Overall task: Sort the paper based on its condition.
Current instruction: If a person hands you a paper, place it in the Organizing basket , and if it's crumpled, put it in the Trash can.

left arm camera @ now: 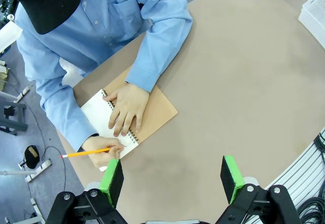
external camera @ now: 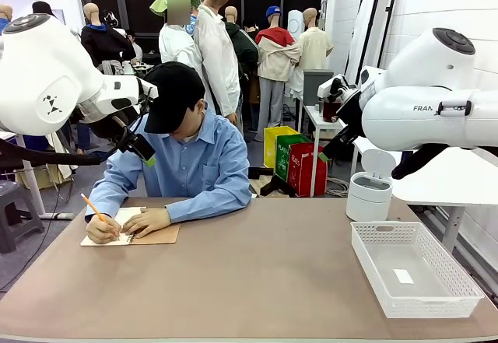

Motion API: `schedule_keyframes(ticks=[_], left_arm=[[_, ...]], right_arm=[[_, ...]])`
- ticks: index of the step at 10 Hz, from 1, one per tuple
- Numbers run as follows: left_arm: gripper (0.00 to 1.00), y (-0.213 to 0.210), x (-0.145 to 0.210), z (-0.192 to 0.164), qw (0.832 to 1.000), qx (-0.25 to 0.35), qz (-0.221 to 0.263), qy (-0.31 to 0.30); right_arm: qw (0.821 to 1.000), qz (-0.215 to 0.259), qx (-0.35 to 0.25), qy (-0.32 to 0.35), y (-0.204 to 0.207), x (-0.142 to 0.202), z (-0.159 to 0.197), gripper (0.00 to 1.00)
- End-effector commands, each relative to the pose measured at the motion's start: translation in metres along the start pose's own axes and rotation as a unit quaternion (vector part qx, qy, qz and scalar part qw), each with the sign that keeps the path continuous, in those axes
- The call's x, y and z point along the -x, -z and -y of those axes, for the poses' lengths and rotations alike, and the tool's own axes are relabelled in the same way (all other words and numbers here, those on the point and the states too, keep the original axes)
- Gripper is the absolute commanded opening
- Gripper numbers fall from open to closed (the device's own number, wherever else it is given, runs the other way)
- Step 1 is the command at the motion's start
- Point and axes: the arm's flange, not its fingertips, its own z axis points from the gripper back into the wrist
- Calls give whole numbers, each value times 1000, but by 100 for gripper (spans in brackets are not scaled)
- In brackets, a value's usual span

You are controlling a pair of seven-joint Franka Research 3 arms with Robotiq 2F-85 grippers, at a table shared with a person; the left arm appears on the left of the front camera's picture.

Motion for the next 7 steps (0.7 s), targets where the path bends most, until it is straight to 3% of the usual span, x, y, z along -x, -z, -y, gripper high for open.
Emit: schedule_keyframes(ticks=[1, 7], left_arm=[[100, -1, 0, 0, 1000, 2, 2, 3], [100, -1, 0, 0, 1000, 2, 2, 3]], right_arm=[[1000, -3, -2, 0, -1, -1, 1, 100], [1000, -3, -2, 0, -1, -1, 1, 100]])
